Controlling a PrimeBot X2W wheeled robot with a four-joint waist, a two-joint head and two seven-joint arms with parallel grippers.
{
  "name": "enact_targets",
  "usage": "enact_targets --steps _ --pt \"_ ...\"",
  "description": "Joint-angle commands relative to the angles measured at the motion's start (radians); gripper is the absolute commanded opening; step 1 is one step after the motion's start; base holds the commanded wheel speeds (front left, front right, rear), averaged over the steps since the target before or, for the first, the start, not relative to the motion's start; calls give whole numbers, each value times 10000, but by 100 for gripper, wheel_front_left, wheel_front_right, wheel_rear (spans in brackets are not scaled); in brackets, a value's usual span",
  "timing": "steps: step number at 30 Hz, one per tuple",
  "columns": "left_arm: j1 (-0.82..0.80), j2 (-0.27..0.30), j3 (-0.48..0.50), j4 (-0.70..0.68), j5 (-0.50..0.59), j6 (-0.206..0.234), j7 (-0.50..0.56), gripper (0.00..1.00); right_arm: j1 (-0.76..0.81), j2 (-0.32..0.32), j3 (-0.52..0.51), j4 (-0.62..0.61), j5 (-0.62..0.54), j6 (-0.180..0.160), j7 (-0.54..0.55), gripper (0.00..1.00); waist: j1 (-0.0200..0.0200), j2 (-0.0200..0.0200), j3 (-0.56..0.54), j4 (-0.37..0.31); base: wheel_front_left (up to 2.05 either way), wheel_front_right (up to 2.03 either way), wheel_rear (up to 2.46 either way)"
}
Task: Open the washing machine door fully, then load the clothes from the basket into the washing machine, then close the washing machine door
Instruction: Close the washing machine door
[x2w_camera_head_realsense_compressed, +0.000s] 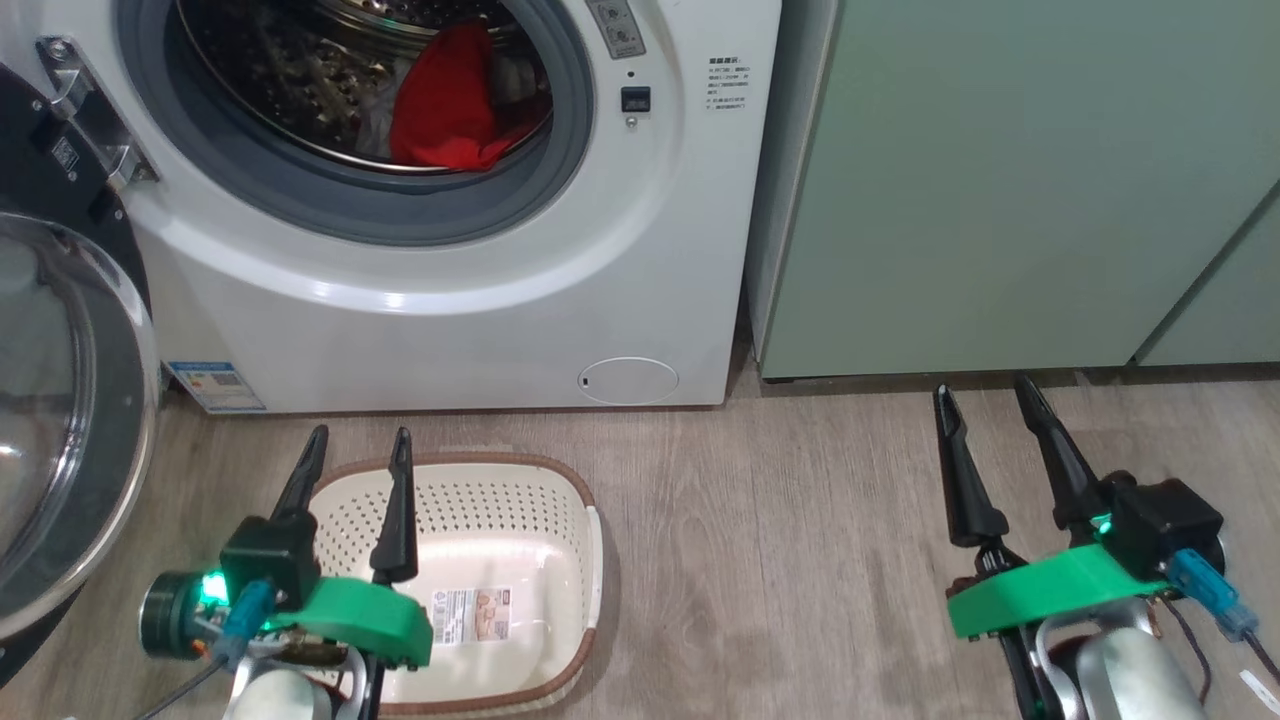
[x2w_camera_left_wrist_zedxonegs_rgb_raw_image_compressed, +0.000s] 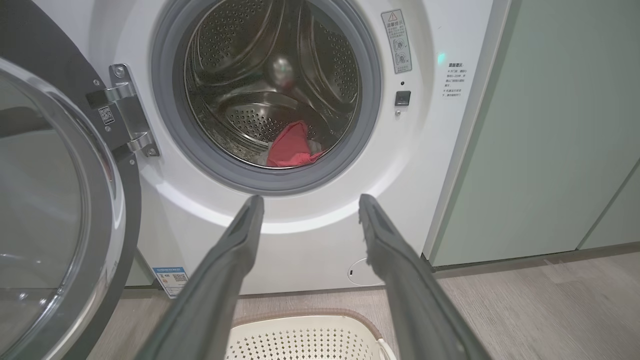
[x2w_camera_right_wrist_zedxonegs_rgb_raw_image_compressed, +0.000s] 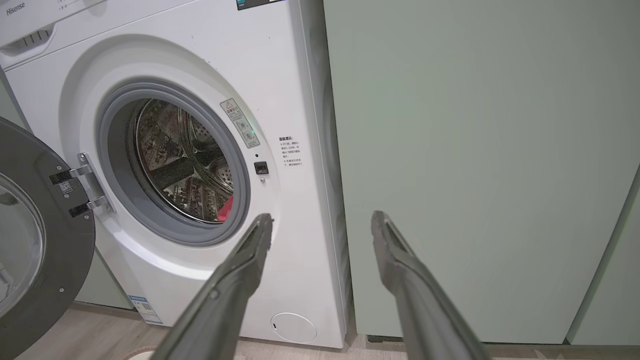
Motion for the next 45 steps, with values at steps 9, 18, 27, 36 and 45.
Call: enact_targets --steps 9,18,27,36,45 --pt "-287 -55 524 -439 4 -58 -95 100 -130 -39 256 -308 10 0 -65 100 1 0 37 90 -135 135 0" --pt "-209 -79 581 -507 100 -5 -95 100 -150 -39 275 -305 -33 0 -65 100 1 0 106 194 -212 212 0" --pt "-187 -90 564 -560 226 53 -95 100 -178 -39 305 -261 -50 0 -65 100 1 0 131 189 -164 164 0" --pt "-213 -96 590 -445 213 40 -95 100 -188 -39 314 -224 -32 0 -65 100 1 0 80 156 -46 46 0" --pt "-158 -99 595 -400 286 47 -95 100 -154 -39 317 -186 -5 0 -65 100 1 0 -16 171 0 0 0"
